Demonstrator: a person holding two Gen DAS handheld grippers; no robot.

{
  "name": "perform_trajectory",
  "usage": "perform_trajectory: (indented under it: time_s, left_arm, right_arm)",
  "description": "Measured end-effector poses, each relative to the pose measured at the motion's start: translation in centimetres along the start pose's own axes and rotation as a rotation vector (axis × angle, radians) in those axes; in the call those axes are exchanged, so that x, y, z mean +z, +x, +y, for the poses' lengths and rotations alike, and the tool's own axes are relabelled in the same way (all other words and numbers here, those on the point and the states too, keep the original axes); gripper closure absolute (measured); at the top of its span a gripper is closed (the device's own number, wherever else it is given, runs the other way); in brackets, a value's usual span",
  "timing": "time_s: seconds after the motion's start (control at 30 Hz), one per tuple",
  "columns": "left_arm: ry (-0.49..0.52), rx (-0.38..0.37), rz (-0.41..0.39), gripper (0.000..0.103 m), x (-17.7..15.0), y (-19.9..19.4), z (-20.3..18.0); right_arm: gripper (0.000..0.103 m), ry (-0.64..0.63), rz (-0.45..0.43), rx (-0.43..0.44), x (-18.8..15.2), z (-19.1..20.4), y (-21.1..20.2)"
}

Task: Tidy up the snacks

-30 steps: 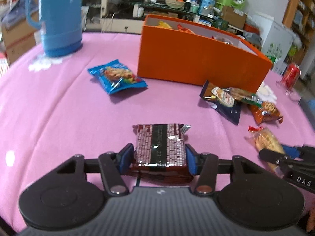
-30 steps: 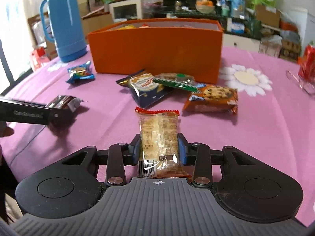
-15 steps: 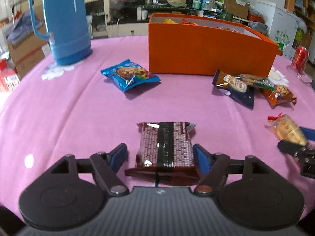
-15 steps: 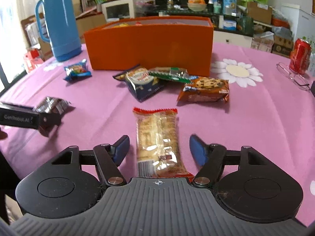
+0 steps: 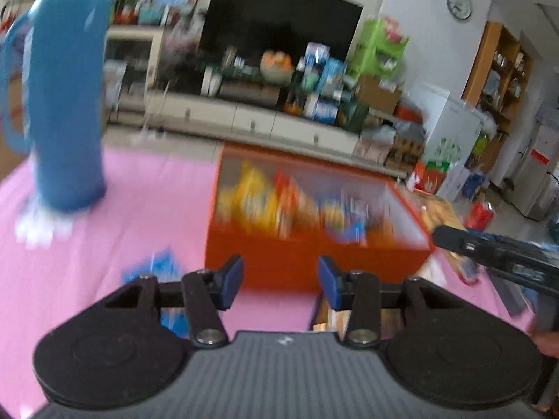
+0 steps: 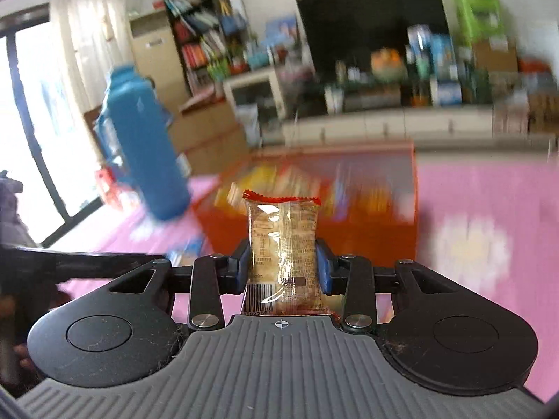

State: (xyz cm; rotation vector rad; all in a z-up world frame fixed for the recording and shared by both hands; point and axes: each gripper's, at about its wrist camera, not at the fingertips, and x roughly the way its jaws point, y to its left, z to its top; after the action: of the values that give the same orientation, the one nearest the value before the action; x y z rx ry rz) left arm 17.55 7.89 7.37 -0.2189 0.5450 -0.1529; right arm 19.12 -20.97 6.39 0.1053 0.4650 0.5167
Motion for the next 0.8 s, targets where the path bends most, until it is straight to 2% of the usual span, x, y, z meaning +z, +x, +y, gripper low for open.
perform_trajectory:
  time_s: [0.1, 0.13, 0.17, 0.2, 0.23, 0.37, 0.43, 0.5, 0.57, 0.67, 0.8]
  left_arm:
    - [0.034, 0.004, -0.023, 0.059, 3.0, 1.7, -0.7]
    - [0.046, -0.011, -0.020, 0.055, 3.1, 1.6, -0.8]
    - [0.067, -0.020, -0.019, 0.034, 2.5, 1.1, -0.9]
    - [0.084, -0.013, -0.013, 0.019, 1.8, 0.8, -1.0]
    - [0.102, 0.013, 0.000, 0.016, 0.6, 0.4, -1.0]
    - [0.182, 0.077, 0.108, 0.013, -5.5, -1.4, -0.7]
    - [0.174, 0.084, 0.175, 0.011, -8.4, -2.1, 0.0]
    - [0.155, 0.101, 0.227, 0.011, -10.5, -2.3, 0.5]
    - [0.146, 0.124, 0.235, 0.011, -11.4, -2.2, 0.8]
    - [0.121, 0.107, 0.257, 0.011, -11.9, -1.4, 1.0]
    - [0.136, 0.154, 0.263, 0.011, -12.7, -0.8, 0.3]
  right_arm:
    - [0.084, -0.071, -0.033, -0.070, 3.7, -1.3, 4.2]
    - [0.084, -0.079, -0.032, -0.090, 4.3, -1.6, 5.1]
    - [0.084, -0.079, -0.043, -0.089, 4.5, -1.6, 5.3]
    - [0.084, -0.077, -0.056, -0.070, 4.3, -1.5, 5.1]
    - [0.084, -0.077, -0.054, -0.054, 3.6, -1.3, 4.6]
    - [0.084, -0.061, 0.029, -0.010, -0.6, -0.4, 2.4]
    - [0.084, -0.045, 0.079, -0.001, -3.2, 0.1, 0.7]
    - [0.084, -0.025, 0.119, -0.036, -6.2, 0.2, -0.8]
    - [0.084, 0.030, 0.152, -0.060, -8.5, -0.3, -1.5]
    - [0.084, 0.121, 0.185, -0.086, -10.5, -1.6, -1.8]
    - [0.082, 0.093, 0.215, -0.113, -11.2, -1.8, -1.3]
